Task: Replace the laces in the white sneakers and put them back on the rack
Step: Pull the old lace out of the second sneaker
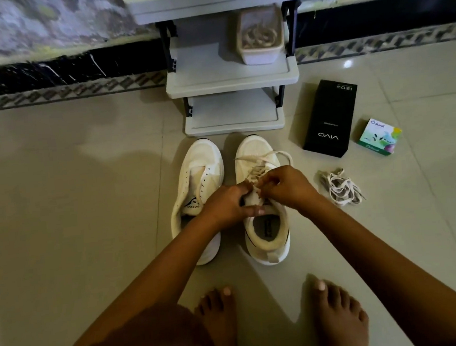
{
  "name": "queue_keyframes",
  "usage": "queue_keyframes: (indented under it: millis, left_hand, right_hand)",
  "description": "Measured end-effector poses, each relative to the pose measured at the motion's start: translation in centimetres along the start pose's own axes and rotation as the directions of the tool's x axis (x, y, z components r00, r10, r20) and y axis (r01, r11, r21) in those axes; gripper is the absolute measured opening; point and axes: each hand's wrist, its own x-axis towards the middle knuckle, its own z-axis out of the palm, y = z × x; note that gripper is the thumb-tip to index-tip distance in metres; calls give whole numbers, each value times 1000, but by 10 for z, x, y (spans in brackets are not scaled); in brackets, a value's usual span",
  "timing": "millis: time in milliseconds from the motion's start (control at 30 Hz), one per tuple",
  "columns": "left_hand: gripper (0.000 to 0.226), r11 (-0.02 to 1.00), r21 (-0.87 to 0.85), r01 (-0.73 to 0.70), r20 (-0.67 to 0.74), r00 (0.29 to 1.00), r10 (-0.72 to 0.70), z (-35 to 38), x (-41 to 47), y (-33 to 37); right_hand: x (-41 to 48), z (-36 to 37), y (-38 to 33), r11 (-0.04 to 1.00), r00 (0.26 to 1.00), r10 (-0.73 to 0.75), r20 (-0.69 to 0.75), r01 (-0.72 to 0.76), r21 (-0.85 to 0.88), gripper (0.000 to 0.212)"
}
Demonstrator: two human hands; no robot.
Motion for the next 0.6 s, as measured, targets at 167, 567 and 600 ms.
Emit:
queue_keyframes:
  millis: [167, 567, 600]
  left_hand:
    - [60, 1000, 7, 2, 8, 1000, -2, 0, 2, -1]
    - [57, 995, -91, -41, -29, 999, 38, 2, -1, -3]
    - [56, 994, -98, -47, -30, 999, 44, 1, -1, -3]
  right_hand:
    - [-7, 4, -13, 457, 922, -388, -10, 183, -870, 36]
    - [-5, 1, -7, 994, 999, -14, 49, 9, 111, 21]
    - [-6, 2, -5, 984, 997, -68, 25, 71, -161, 31]
